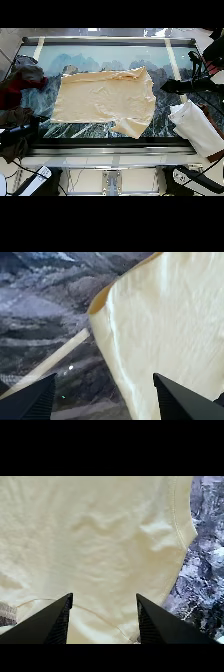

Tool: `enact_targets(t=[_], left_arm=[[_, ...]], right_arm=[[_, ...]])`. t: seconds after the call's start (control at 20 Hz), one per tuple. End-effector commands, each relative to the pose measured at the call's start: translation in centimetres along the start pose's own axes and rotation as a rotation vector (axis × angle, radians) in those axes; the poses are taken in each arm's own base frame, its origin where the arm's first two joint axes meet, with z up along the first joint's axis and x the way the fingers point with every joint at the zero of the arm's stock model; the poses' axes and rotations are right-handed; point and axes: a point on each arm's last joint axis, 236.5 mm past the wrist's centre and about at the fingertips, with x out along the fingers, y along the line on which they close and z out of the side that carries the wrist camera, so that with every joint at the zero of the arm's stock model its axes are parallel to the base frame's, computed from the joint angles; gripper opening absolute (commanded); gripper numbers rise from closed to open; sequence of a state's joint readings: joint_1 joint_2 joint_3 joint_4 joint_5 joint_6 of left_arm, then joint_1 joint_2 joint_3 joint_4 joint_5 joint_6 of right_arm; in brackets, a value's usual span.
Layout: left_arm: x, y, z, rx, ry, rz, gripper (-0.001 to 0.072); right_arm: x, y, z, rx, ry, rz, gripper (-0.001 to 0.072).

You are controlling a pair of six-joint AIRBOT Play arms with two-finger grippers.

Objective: Fold the shirts.

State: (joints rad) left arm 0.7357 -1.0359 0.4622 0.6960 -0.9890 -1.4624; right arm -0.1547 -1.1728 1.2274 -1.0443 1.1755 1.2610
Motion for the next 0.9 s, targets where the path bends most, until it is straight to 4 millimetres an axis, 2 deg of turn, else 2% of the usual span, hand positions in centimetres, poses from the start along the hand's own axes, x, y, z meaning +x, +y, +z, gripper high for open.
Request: enact_targets(t=[0.0,0.2,0.35,0.45,0.55,0.6,0.65,0.7,0.75,0.85], left_arm=[[2.5,-1.3,1.9,-0.002,-0.095,-0.018,0.0697],[4.7,-1.1,1.0,0.037,-0.076,0.022,0.0697],[5.4,-0.5,1.6,-0.003,-0.091,0.032,0.0691],[5.9,-0.7,2.3,-0.073,-0.111,0.006,0.0614],[6.5,-1.1,2.7,-0.141,-0.119,-0.022,0.0603],[6.7,-1.2,2.6,-0.141,-0.117,-0.027,0.0542],[6.8,-1.3,2.5,-0.120,-0.113,-0.031,0.0360],[6.9,-1.5,2.3,-0.098,-0.108,-0.034,0.0068],[6.9,-1.6,2.2,-0.081,-0.105,-0.035,0.0010],[7.0,-1.8,1.7,-0.057,-0.086,-0.040,0.0011]], right_arm=[[0.2,0.1,0.5,-0.013,-0.020,-0.010,0.0452],[0.2,0.1,0.6,-0.012,-0.025,-0.011,0.0452],[0.2,0.1,0.6,-0.012,-0.027,-0.011,0.0451],[0.2,0.1,0.7,-0.012,-0.032,-0.012,0.0451],[0.2,0.0,1.0,-0.012,-0.044,-0.015,0.0451],[0.2,-0.1,1.1,-0.012,-0.047,-0.018,0.0451],[0.2,-0.1,1.1,-0.013,-0.046,-0.019,0.0451],[0.2,-0.2,0.8,-0.016,-0.035,-0.024,0.0451],[0.2,-0.5,0.4,-0.022,-0.015,-0.035,0.0451],[0.1,-1.5,-1.0,-0.041,0.043,-0.078,0.0451]])
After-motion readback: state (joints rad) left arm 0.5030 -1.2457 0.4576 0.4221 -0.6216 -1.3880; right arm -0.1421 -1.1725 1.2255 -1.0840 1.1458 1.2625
